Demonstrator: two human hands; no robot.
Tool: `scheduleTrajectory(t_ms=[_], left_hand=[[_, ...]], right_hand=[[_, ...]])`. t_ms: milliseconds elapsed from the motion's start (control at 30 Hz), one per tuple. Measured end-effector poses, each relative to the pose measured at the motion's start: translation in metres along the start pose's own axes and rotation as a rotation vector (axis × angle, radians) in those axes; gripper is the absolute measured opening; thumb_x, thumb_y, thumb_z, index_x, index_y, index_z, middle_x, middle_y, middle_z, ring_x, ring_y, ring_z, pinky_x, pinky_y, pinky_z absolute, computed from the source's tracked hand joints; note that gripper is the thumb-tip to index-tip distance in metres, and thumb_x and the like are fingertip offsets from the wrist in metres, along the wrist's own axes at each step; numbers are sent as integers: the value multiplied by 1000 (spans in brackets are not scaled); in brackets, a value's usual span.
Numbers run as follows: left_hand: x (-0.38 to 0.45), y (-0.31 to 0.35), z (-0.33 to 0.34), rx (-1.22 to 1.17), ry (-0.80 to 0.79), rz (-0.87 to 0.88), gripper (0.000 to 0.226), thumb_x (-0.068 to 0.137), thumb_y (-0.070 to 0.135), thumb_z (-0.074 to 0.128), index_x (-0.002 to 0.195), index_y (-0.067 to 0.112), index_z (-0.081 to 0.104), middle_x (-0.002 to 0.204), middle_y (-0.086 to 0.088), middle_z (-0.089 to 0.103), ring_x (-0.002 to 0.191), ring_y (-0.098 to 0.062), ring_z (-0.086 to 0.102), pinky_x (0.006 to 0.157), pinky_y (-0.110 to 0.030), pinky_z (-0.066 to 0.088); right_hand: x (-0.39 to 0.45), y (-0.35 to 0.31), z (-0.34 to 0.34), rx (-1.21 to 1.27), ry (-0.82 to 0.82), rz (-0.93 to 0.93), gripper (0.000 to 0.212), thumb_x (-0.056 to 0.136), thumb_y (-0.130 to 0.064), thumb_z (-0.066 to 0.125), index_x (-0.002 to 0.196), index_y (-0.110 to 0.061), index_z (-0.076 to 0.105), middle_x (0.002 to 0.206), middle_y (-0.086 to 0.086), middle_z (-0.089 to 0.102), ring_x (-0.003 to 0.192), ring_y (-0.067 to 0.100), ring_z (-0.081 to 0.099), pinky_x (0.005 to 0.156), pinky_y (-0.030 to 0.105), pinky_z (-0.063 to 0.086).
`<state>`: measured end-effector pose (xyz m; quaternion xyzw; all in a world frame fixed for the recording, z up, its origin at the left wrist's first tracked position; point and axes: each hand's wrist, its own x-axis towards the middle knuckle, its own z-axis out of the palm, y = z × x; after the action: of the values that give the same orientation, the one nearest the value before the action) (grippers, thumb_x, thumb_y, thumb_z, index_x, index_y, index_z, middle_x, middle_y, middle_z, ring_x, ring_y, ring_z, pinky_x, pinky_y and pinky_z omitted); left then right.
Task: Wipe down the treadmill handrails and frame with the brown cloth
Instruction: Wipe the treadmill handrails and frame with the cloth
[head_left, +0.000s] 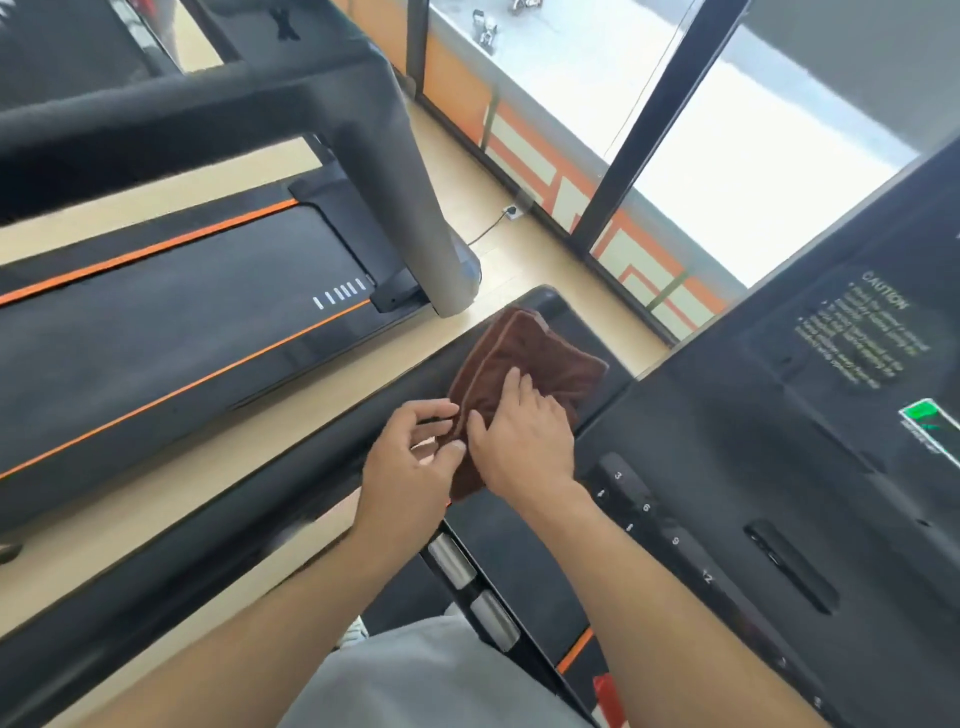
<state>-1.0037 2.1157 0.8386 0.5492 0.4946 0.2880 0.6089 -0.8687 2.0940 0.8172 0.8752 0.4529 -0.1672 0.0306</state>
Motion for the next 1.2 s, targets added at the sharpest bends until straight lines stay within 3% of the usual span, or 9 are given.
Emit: scheduleTrajectory(t_ms=[67,233,400,500,633,900,1033,1100,1200], left_hand=[[3,4,9,-6,-40,26,32,87,0,67,99,29,67,112,15,71,106,-5,67,94,-29,54],[6,7,7,7,-51,68,27,88,1,67,95,26,68,115,17,69,102,-1,67,82,-11,51],[3,-8,-1,-6,-20,-7,24,89,1,65,92,24,68,111,17,71,102,-3,68,74,-4,47],[0,-12,-2,18,-43,-24,25,90,2,66,91,26,68,109,19,71,100,0,68,74,-4,47],[2,-13,-9,20,-46,-28,24,90,3,67,93,27,68,108,20,71,97,2,68,79,-8,48],[-2,-15,-7,7,-99,-60,24,91,4,64,94,27,68,106,19,71,97,6,65,77,-5,47],[-1,-18,0,-32,-139,-89,38,85,-7,58,93,28,70,100,16,73,97,0,68,83,-23,55],[4,-18,-3,-26,-110,-84,40,84,-7,57,94,30,70,99,15,73,98,1,67,79,-20,55],[12,-15,-13,-31,-17,-13,27,89,-1,64,95,25,69,101,15,73,98,-1,68,83,-16,53]], right_hand=[[9,7,-13,-57,-44,12,60,101,-43,39,145,-3,43,143,16,56,129,31,54,110,41,33],[24,9,-29,-72,-192,1,60,94,-43,46,139,-5,54,146,17,54,131,33,51,111,41,35],[26,36,-54,-65,-268,-46,26,89,-34,53,92,-14,70,101,8,73,91,30,67,77,33,48],[29,32,-60,-165,-371,-61,33,94,-35,49,110,-14,68,111,6,69,103,31,65,87,37,50],[31,18,-35,-169,-412,-34,82,96,-45,43,162,-4,16,170,17,18,155,32,22,127,40,16],[11,28,-44,132,-219,57,32,93,-22,46,116,-16,67,117,8,68,106,32,60,95,35,45],[-34,0,-9,-3,-162,-107,78,89,-40,17,160,-10,27,171,10,20,157,26,16,127,36,7],[-40,-7,4,-117,-160,-200,86,88,-51,-1,165,-13,0,173,6,-7,159,23,-10,129,39,-7],[-13,-3,19,-161,-52,-264,85,95,-62,-1,165,-15,-5,173,4,-10,158,24,-16,129,46,-5]])
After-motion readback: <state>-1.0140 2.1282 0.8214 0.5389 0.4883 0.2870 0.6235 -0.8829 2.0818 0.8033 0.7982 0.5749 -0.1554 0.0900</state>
